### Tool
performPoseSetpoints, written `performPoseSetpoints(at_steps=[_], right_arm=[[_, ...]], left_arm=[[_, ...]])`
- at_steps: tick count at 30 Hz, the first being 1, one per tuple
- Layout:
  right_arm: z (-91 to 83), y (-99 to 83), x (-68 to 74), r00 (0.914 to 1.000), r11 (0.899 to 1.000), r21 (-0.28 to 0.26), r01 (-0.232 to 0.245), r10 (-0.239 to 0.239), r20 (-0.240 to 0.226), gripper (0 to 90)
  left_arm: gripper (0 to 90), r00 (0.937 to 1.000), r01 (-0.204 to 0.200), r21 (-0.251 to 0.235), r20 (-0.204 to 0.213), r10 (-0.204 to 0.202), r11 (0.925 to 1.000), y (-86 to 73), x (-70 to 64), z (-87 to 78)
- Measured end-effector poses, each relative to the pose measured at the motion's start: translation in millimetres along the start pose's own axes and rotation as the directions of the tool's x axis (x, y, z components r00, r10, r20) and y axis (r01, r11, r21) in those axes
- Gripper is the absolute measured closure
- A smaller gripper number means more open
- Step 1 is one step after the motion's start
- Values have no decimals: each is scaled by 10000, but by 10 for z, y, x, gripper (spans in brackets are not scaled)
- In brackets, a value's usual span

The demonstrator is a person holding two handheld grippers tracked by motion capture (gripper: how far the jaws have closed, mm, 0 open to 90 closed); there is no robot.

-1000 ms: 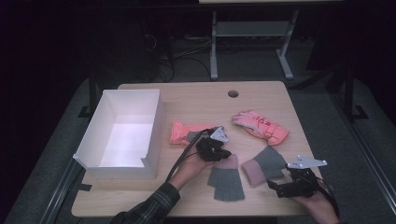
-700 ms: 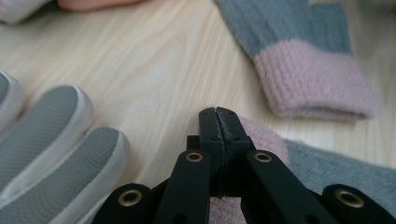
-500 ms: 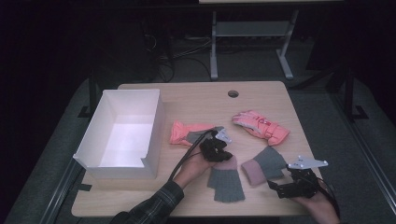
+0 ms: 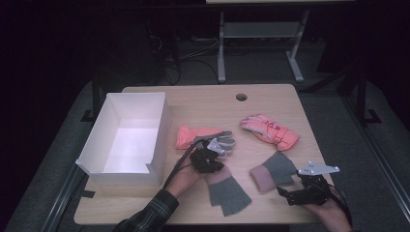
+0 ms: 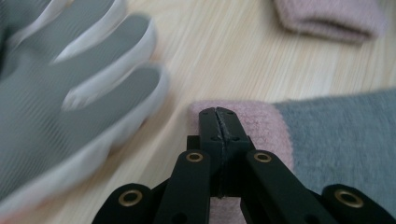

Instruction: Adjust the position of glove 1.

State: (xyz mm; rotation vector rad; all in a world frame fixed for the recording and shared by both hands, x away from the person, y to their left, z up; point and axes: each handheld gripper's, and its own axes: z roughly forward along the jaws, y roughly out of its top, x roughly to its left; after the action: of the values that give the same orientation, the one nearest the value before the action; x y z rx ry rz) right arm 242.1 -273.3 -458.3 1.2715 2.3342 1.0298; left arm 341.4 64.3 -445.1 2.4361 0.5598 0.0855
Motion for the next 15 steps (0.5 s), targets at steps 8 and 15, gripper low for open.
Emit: performPoseSetpoints(at_steps=[8,15], right_arm=[[-32,28,75,9982,10000,4,55,-55,-591,95],[-82,129,308,9899,9938,-933,599,-712,-1226,602]], left_arm=[[897,9984,524,9,-227,-524,9986,-279,41,-219],[897,9984,459,5,-325,-459,9989,-287,26,-211]])
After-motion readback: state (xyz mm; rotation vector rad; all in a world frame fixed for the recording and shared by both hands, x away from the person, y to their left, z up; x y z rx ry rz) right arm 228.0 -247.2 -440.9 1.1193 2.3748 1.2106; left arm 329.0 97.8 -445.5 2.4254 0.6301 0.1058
